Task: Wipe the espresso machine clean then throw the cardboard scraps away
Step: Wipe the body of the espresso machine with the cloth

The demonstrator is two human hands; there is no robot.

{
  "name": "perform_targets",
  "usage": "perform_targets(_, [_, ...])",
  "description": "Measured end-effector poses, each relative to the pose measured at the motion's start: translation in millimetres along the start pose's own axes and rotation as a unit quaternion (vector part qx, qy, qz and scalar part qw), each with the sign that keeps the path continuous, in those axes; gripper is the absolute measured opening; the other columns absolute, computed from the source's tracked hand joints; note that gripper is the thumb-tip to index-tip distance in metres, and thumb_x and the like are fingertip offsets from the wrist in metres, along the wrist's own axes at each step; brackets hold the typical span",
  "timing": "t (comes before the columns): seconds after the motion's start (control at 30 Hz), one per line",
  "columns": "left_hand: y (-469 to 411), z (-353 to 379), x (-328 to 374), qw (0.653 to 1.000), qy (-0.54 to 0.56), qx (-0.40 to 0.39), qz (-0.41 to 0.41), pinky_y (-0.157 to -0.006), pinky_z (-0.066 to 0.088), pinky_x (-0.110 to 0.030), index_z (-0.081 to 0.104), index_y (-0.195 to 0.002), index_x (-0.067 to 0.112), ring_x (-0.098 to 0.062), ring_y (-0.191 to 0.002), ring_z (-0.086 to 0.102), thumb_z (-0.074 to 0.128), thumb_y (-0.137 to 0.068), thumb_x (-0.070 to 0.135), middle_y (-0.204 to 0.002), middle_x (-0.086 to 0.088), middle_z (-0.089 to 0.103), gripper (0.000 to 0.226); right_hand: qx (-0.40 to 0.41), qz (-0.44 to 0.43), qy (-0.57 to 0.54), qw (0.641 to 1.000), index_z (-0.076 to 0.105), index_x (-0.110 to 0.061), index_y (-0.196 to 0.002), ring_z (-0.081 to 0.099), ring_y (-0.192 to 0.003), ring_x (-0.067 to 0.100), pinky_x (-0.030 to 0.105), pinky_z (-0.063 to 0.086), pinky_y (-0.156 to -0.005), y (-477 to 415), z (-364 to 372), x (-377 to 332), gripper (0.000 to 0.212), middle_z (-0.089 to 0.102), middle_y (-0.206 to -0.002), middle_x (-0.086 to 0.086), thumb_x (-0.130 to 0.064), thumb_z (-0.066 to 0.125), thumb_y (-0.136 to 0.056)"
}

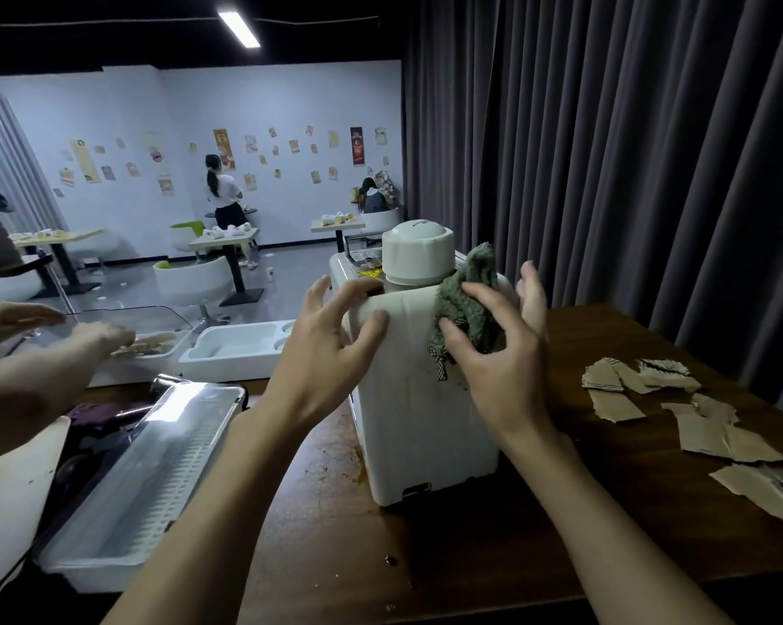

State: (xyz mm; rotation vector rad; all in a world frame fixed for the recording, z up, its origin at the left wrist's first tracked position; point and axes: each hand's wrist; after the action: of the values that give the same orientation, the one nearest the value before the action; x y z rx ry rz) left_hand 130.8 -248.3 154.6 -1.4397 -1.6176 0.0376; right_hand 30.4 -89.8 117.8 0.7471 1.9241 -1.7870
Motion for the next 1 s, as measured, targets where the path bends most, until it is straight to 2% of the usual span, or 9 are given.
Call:
perform_targets(0.07, [-0.2,2.1,-1.2,1.0,0.019,0.003,-0.009,-0.085,0.043,-0.02,0.053,-0.124,0.053,0.0,-0.099,0.052,0.049,-0.091,0.05,-0.125,0.006,0.053,0.034,-0.039,0.019,-0.01,0.999,0.062,-0.038,-0.117,0.024,-0.146,0.018,0.024,0.027,-0.114,-6.6,-6.6,0.5,0.046,0.02,-0.16,0.01,-0.017,0.079,-0.079])
perform_targets(0.17, [2.2,5.9,1.1,0.995,0.095,0.008,-0.021,-0.06,0.045,-0.014,0.055,-0.126,0.049,0.002,-0.064,0.057,0.056,-0.098,0.039,-0.103,0.006,0.064,0.03,-0.066,0.038,-0.025,0.997,0.059,-0.043,-0.117,0.025,-0.144,0.011,-0.001,0.019,-0.103,-13.2,-14.9,-0.1,0.05,0.028,-0.157,0.007,-0.019,0.08,-0.079])
perform_targets(0.27, [1.6,7.1,4.6,0.992,0.126,0.02,-0.012,-0.051,0.041,-0.008,0.06,-0.123,0.039,0.005,-0.051,0.055,0.059,-0.099,0.024,-0.087,0.012,0.065,0.028,-0.069,0.036,-0.018,0.997,0.059,-0.044,-0.117,0.028,-0.143,0.012,0.006,0.021,-0.105,-13.0,-18.1,-0.7,0.051,0.032,-0.156,0.005,-0.017,0.08,-0.078])
perform_targets(0.4, [-6.4,7.0,9.2,0.991,0.13,0.018,0.002,-0.059,0.047,-0.008,0.061,-0.12,0.04,0.008,-0.071,0.063,0.062,-0.097,0.024,-0.101,0.026,0.066,0.029,-0.038,0.042,-0.028,0.998,0.059,-0.042,-0.116,0.028,-0.143,0.011,-0.002,0.019,-0.102,-11.9,-19.0,-0.2,0.051,0.031,-0.156,0.005,-0.014,0.079,-0.078])
perform_targets(0.53, [-5.4,21.6,13.2,0.987,0.159,0.016,-0.002,-0.064,0.048,-0.006,0.063,-0.131,0.022,0.015,-0.088,0.063,0.063,-0.096,0.022,-0.114,0.023,0.063,0.035,-0.034,0.023,-0.014,0.999,0.058,-0.04,-0.117,0.027,-0.144,0.013,-0.005,0.017,-0.101,-17.6,-31.9,3.6,0.051,0.03,-0.157,0.005,-0.012,0.079,-0.079])
perform_targets(0.63, [-9.6,38.1,18.3,0.987,0.161,0.007,0.007,-0.075,0.048,-0.005,0.063,-0.132,0.026,0.019,-0.102,0.058,0.064,-0.096,0.026,-0.117,0.022,0.063,0.036,-0.033,0.017,0.004,0.999,0.058,-0.04,-0.118,0.026,-0.143,0.01,-0.005,0.016,-0.101,-21.4,-50.9,10.4,0.051,0.03,-0.157,0.006,-0.012,0.078,-0.08])
perform_targets(0.8, [-20.3,73.1,36.9,0.986,0.164,-0.024,0.028,-0.083,0.059,-0.024,0.061,-0.13,0.039,0.006,-0.107,0.062,0.061,-0.087,0.053,-0.122,0.018,0.064,0.045,-0.013,0.026,0.036,0.999,0.057,-0.041,-0.119,0.026,-0.144,0.011,-0.005,0.017,-0.101,-29.7,-90.7,28.9,0.053,0.029,-0.157,0.005,-0.014,0.079,-0.08])
perform_targets(0.93, [-28.4,94.2,49.6,0.988,0.145,-0.041,0.038,-0.082,0.062,-0.035,0.057,-0.13,0.046,-0.003,-0.105,0.065,0.058,-0.084,0.062,-0.126,0.012,0.062,0.049,-0.012,0.031,0.045,0.998,0.058,-0.039,-0.121,0.028,-0.144,0.013,0.013,0.024,-0.11,-35.9,-114.9,43.2,0.051,0.031,-0.157,0.004,-0.014,0.078,-0.08])
perform_targets(1.0, [-31.1,97.3,49.8,0.991,0.122,-0.054,0.032,-0.09,0.059,-0.041,0.055,-0.128,0.052,-0.011,-0.113,0.062,0.056,-0.084,0.066,-0.131,0.008,0.058,0.046,-0.018,0.013,0.058,0.998,0.062,-0.032,-0.123,0.031,-0.141,0.012,0.005,0.022,-0.107,-37.2,-120.8,48.7,0.049,0.034,-0.154,0.003,-0.012,0.077,-0.081])
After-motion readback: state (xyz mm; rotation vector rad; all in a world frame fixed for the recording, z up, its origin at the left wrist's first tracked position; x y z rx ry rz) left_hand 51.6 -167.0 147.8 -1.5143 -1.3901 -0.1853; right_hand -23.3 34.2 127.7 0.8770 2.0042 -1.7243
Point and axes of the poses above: each hand's wrist, its own y-axis away from the middle knuckle, its own z-axis out of the palm, x = y × z
